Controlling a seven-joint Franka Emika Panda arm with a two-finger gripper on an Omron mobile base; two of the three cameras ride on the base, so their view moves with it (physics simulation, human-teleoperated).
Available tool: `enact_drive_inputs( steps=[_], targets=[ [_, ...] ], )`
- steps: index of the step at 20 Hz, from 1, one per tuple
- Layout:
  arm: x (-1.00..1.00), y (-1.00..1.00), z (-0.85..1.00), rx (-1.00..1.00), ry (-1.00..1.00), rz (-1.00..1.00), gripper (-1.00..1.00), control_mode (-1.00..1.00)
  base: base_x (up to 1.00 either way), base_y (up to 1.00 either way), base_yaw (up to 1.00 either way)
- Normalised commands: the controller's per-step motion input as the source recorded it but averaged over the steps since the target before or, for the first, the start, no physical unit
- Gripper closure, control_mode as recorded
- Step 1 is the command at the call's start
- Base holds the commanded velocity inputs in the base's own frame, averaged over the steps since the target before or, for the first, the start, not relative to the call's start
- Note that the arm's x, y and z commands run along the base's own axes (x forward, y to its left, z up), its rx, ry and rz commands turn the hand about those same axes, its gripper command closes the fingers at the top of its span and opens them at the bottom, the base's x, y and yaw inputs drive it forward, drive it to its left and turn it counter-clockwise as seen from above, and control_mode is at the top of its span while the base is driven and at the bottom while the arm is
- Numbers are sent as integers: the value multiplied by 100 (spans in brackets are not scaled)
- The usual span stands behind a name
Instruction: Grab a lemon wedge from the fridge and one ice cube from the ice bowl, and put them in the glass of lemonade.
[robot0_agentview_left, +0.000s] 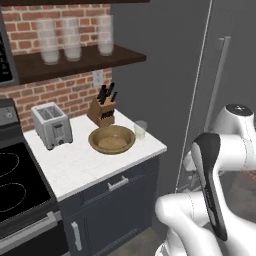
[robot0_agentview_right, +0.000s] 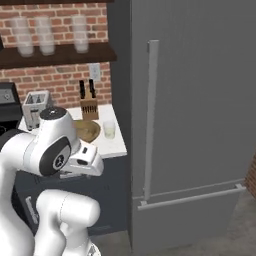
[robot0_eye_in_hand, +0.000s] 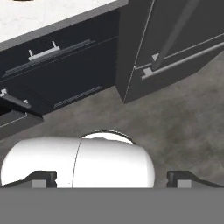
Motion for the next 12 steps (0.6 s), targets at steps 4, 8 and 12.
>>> enact_drive_inputs(
  steps=[4,8,12],
  targets=[
    [0,0,0,0,0,0,-100,100,-2,-28,-18],
    [0,0,0,0,0,0,-100,100,48,-28,-6],
    [0,0,0,0,0,0,-100,100,59,-77,-3]
  ],
)
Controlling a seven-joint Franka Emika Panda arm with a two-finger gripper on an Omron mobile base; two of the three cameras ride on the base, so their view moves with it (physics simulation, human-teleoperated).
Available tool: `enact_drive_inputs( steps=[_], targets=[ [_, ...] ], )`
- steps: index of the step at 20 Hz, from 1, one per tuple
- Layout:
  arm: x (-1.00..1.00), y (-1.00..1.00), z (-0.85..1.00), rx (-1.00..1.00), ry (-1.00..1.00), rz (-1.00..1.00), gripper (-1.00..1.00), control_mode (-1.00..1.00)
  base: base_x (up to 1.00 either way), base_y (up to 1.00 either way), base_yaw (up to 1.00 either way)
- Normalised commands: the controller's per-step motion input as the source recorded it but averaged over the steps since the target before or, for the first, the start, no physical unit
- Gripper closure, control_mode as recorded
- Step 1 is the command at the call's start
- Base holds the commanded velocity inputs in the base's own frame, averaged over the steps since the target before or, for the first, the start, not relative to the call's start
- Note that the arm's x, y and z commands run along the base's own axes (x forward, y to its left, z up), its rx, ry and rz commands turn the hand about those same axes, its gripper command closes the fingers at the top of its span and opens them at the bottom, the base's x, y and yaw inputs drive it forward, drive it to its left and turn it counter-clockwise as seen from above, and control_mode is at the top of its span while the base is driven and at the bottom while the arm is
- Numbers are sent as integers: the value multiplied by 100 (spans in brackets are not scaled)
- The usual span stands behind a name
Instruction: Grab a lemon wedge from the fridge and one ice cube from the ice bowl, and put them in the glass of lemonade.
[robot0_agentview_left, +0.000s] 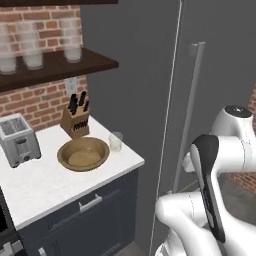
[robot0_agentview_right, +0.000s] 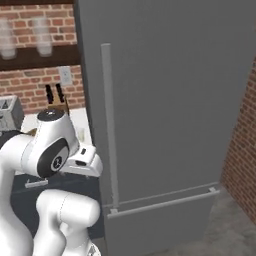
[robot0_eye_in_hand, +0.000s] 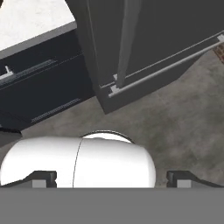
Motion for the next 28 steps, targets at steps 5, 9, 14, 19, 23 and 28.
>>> enact_drive_inputs(
  steps=[5,9,14,19,23,28],
  targets=[
    [0,0,0,0,0,0,-100,100,2,-65,-12],
    [0,0,0,0,0,0,-100,100,-32,-23,-15],
    [0,0,0,0,0,0,-100,100,-56,20,-8],
    [0,0,0,0,0,0,-100,100,-20,47,-15],
    [0,0,0,0,0,0,-100,100,0,48,-23],
    [0,0,0,0,0,0,-100,100,0,1,-26]
  ],
)
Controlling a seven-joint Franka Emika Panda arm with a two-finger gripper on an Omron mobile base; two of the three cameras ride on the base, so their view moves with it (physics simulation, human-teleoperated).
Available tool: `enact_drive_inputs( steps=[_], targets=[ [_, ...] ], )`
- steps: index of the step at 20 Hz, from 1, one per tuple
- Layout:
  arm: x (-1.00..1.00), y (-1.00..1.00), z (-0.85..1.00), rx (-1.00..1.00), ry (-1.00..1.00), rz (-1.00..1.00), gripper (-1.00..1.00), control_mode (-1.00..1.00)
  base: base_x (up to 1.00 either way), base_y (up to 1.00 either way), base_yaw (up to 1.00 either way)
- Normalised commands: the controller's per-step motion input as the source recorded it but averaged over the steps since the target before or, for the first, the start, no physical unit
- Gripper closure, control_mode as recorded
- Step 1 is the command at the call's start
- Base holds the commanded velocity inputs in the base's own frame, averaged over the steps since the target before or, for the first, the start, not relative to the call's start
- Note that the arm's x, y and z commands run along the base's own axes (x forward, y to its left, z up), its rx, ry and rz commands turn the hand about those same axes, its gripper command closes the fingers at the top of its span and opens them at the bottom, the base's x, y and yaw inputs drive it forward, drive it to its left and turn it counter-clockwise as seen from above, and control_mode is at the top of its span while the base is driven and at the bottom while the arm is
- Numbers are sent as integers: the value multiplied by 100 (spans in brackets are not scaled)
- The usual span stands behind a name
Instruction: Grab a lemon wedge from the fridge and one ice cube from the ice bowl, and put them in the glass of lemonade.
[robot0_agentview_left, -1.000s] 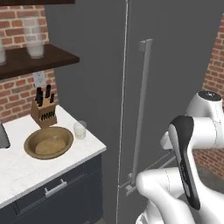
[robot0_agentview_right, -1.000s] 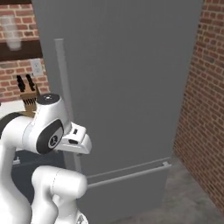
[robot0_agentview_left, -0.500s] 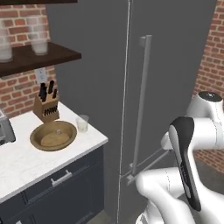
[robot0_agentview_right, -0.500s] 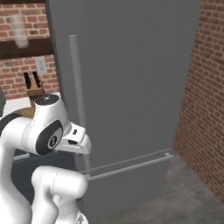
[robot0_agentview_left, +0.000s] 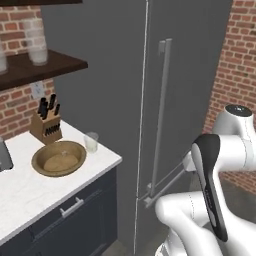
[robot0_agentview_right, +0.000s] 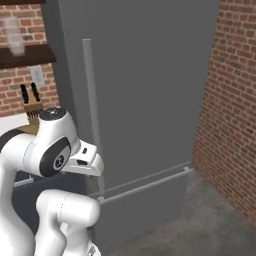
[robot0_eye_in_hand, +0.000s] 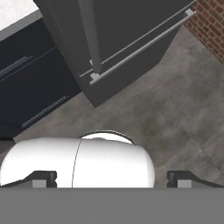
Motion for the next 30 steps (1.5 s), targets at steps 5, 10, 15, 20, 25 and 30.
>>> enact_drive_inputs(
  steps=[5,10,15,20,25,30],
  targets=[
    [0,0,0,0,0,0,-100,100,19,15,-29],
    [0,0,0,0,0,0,-100,100,22,16,-12],
    [0,0,0,0,0,0,-100,100,20,41,-4],
    [0,0,0,0,0,0,-100,100,-1,25,0],
    [0,0,0,0,0,0,-100,100,-38,0,0],
    [0,0,0,0,0,0,-100,100,-34,5,0]
  ],
)
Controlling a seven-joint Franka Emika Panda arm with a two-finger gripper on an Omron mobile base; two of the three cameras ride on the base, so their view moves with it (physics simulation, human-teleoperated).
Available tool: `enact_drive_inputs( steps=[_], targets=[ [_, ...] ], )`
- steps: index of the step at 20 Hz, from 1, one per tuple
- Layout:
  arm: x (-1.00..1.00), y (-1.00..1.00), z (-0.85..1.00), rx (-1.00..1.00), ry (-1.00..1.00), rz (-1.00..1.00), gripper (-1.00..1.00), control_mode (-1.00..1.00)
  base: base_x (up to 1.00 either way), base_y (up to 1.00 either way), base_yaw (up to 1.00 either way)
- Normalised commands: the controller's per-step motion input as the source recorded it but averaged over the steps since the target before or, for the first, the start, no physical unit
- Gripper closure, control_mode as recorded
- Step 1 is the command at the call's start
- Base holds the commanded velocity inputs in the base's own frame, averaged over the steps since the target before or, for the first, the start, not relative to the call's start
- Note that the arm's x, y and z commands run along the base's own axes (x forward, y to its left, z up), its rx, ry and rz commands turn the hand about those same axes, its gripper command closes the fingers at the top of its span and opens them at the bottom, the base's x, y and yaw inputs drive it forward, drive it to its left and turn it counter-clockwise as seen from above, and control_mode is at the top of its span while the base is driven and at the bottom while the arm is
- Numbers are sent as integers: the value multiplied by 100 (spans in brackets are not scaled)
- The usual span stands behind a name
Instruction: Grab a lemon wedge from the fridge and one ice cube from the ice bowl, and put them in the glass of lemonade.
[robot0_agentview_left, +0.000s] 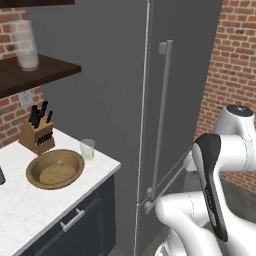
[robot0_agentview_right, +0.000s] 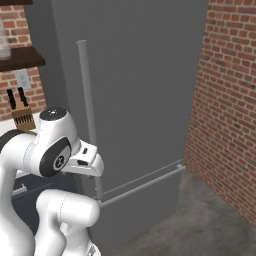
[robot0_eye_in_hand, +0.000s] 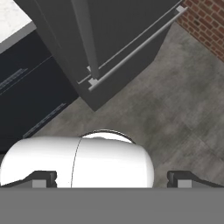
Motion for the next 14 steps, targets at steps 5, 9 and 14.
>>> enact_drive_inputs(
  steps=[5,9,14],
  targets=[
    [0,0,0,0,0,0,-100,100,-36,7,0],
    [0,0,0,0,0,0,-100,100,-13,11,3],
    [0,0,0,0,0,0,-100,100,-2,11,1]
  ],
)
